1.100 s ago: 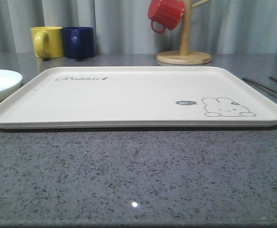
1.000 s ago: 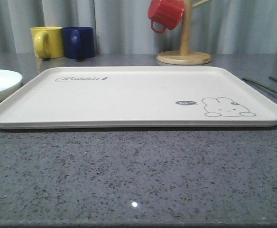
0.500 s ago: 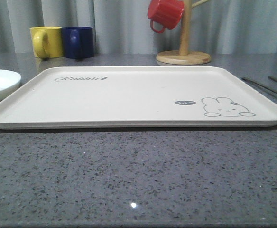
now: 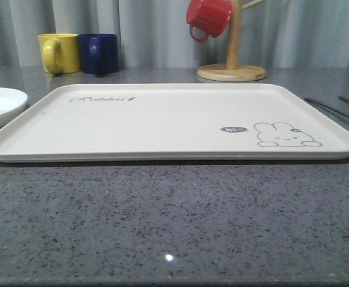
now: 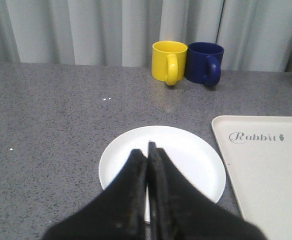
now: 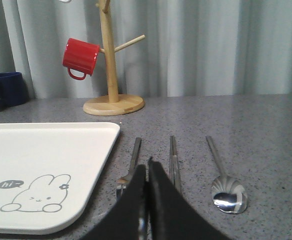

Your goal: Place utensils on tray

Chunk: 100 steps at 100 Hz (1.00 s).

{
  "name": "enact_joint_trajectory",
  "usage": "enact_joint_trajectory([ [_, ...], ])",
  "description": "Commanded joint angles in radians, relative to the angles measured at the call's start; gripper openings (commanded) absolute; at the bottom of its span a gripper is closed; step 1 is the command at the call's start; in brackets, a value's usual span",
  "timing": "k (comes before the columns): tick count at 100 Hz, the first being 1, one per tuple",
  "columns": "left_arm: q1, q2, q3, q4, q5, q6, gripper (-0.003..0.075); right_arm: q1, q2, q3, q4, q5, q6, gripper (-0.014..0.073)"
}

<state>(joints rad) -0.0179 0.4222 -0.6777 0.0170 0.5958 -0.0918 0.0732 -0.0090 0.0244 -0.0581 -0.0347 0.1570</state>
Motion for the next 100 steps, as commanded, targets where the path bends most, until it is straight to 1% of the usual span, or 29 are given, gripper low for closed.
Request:
enact_joint_trajectory([
  [1,-0.006,0.098,-0.132,0.003,0.045,0.05,-0.0019,-0.004,-0.02,0.002,-0.001,-0.087,-0.002,-0.0069],
  [12,-0.006,0.193,-0.236,0.006,0.139,0.057,-0.0019,-0.004,-0.02,0.002,-0.001,-0.087,-0.002,-0.0069],
  [19,-0.006,0.247,-0.276,0.006,0.179,0.057,-0.0019,-0.004,-0.02,0.002,-0.001,-0.087,-0.002,-0.0069],
  [48,-0.006,0.383,-0.292,0.012,0.209,0.059,-0.0018,-0.004,-0.02,0.002,-0.001,-0.087,-0.002,-0.0069],
  [55,-0.006,0.397,-0.292,0.021,0.211,0.083,0.0008,-0.004,-0.02,0.002,-0.001,-0.087,-0.002,-0.0069],
  [60,-0.006,0.402,-0.292,0.021,0.213,0.107,0.0058,-0.004,-0.02,0.002,-0.001,-0.087,-0.002,-0.0069],
  [65,-0.006,0.406,-0.292,0.021,0.22,0.107,0.0132,-0.004,-0.02,0.002,-0.001,-0.087,-0.002,-0.0069],
  [68,-0.006,0.406,-0.292,0.021,0.22,0.107,0.0197,-0.004,-0.02,0.002,-0.001,-0.087,-0.002,-0.0069],
  [70,-0.006,0.406,-0.292,0.021,0.22,0.107,0.0225,-0.004,-0.02,0.002,-0.001,-0.087,-0.002,-0.0069],
  [75,-0.006,0.406,-0.292,0.021,0.22,0.107,0.0347,-0.004,-0.02,0.002,-0.001,-0.087,-0.002,-0.0069],
  [77,-0.006,0.406,-0.292,0.021,0.22,0.107,0.0379,-0.004,-0.02,0.002,-0.001,-0.087,-0.002,-0.0069],
  [78,-0.006,0.406,-0.292,0.021,0.22,0.107,0.041,-0.004,-0.02,0.002,-0.001,-0.087,-0.002,-0.0069],
  [82,-0.006,0.406,-0.292,0.021,0.207,0.107,0.0496,-0.004,-0.02,0.002,-0.001,-0.087,-0.002,-0.0069],
  [85,-0.006,0.406,-0.292,0.021,0.204,0.104,0.0538,-0.004,-0.02,0.002,-0.001,-0.087,-0.002,-0.0069],
  [90,-0.006,0.406,-0.292,0.004,0.204,0.102,0.0579,-0.004,-0.02,0.002,-0.001,-0.087,-0.002,-0.0069],
  [100,-0.006,0.406,-0.292,-0.003,0.178,0.102,0.0575,-0.004,-0.02,0.002,-0.001,-0.087,-0.002,-0.0069],
])
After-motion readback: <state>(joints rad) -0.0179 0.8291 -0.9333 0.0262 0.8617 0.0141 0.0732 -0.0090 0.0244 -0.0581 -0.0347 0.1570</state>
